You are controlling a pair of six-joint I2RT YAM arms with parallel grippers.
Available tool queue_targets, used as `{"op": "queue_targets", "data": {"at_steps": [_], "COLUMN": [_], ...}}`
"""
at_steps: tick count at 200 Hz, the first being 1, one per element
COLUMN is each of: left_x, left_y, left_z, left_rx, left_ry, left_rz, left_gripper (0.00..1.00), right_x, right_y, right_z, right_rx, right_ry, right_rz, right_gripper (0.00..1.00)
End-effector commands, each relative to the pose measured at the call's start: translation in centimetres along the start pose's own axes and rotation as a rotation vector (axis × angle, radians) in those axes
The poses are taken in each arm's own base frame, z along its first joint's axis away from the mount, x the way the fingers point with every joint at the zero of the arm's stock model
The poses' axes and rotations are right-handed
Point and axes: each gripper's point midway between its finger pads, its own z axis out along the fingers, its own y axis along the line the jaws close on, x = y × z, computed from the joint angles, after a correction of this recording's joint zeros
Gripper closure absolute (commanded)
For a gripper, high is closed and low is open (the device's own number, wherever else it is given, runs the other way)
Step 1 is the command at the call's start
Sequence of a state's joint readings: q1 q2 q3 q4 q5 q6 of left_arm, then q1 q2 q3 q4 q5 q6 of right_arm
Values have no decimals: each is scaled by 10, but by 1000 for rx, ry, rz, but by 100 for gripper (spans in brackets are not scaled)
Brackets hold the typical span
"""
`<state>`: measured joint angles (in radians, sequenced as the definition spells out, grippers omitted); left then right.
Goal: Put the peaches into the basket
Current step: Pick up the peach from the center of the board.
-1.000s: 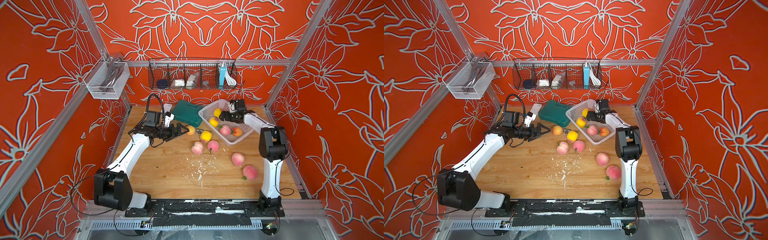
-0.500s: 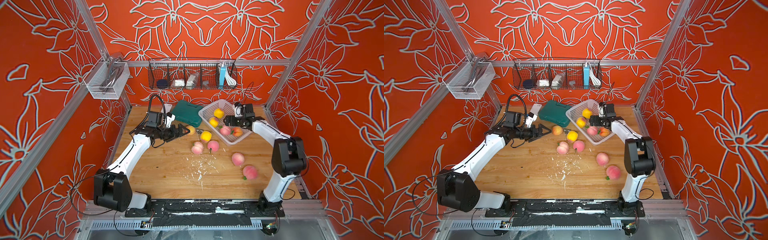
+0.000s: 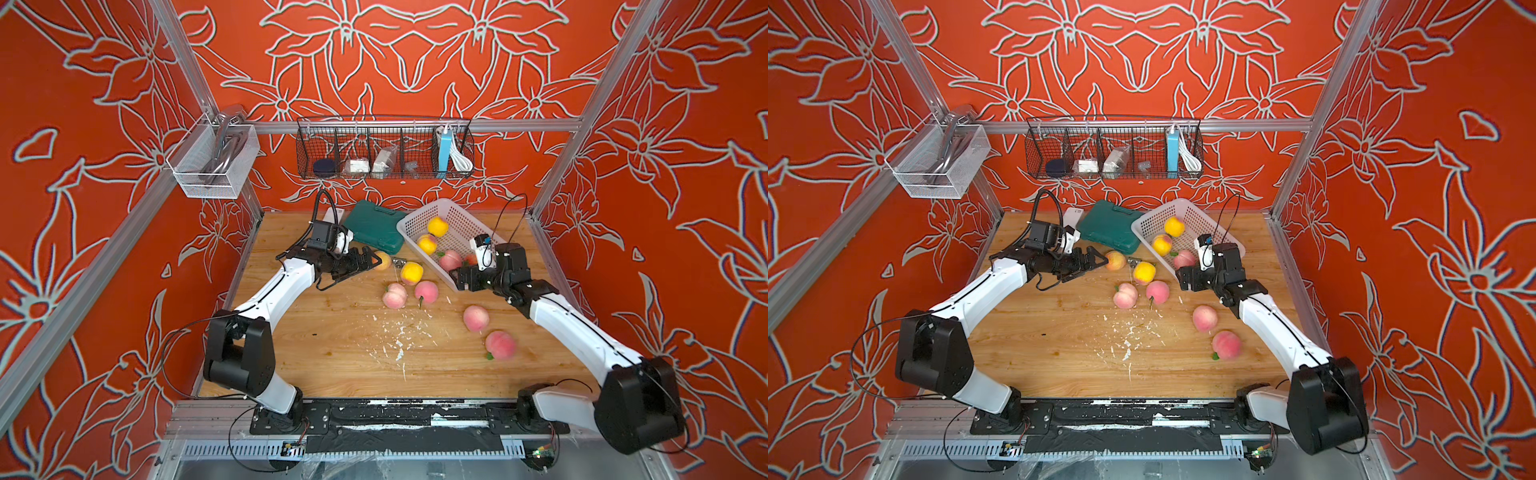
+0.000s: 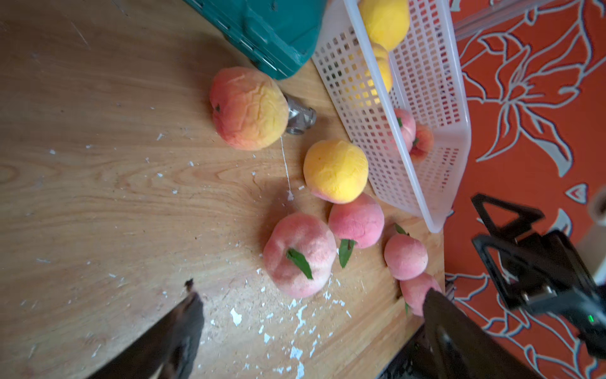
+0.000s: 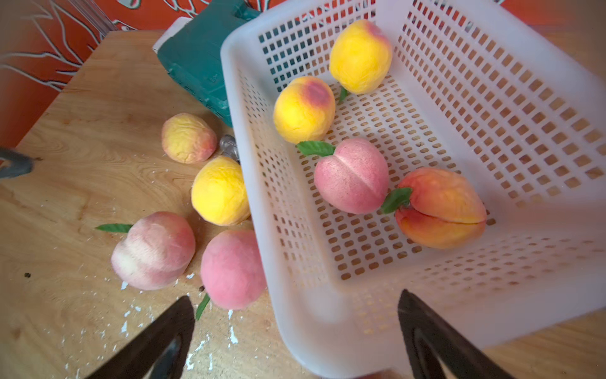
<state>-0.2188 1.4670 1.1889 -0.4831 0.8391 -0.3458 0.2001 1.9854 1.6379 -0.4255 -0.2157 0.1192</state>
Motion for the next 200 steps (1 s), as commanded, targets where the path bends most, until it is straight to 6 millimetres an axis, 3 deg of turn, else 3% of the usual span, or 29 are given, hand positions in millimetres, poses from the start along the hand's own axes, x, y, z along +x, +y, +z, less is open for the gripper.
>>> {"op": "queue_targets", "data": {"at_steps": [1,79,200], "left_x": [-5,-8,-7], "left_y": [-15,-13,-8], "left_z": [-6,-1,-3], "left_rx": [60,76,77], "left_ry": [-21,-17,-17], "left_rz": [37,27,14], "left_gripper": [2,3,2], "right_x": [-17,-27,-44], "right_y": [-9,-15,-9], "right_z": [9,39,63], "right_rx": [-16,-52,-121], "right_ry": [-45,-89,-125], "right_rz": [45,107,206], "right_gripper": [26,27,26]}}
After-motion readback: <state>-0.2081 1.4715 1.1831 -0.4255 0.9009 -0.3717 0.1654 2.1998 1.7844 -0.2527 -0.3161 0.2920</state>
